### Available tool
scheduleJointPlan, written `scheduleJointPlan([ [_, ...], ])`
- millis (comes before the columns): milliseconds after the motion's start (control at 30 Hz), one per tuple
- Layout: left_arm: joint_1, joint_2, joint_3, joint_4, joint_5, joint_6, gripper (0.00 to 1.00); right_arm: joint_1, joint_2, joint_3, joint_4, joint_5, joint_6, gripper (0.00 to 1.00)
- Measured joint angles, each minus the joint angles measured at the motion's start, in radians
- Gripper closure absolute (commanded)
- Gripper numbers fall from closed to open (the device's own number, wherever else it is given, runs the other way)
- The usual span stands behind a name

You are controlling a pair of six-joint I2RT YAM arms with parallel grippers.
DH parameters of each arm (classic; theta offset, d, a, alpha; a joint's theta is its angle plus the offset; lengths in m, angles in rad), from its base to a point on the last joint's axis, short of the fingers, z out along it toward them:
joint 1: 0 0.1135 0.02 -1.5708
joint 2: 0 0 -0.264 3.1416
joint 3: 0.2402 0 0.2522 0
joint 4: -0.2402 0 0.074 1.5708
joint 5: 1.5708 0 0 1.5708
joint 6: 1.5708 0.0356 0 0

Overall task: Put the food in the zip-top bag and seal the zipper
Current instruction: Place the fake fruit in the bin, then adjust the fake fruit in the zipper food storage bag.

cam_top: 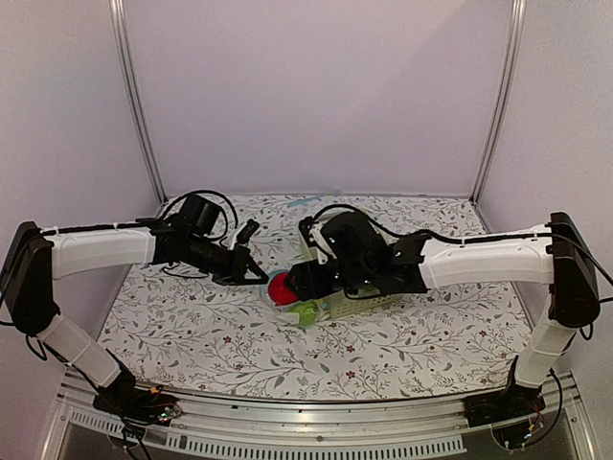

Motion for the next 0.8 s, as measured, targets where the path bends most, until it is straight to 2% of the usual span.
scheduleJointPlan([
  [233, 0.002, 0.0, 0.001, -0.006, 0.0, 0.011, 1.0, 0.0, -0.01, -0.005, -0.026, -0.016, -0.005, 0.46],
  [500, 0.002, 0.0, 0.008, -0.019, 0.0, 0.015, 1.0, 0.005, 0.03, 0.043, -0.037, -0.061, -0.01, 0.54],
  [800, 0.01, 0.0, 0.009, -0.048, -0.009, 0.027, 1.0, 0.005, 0.147, 0.153, -0.049, -0.093, -0.032, 0.59],
])
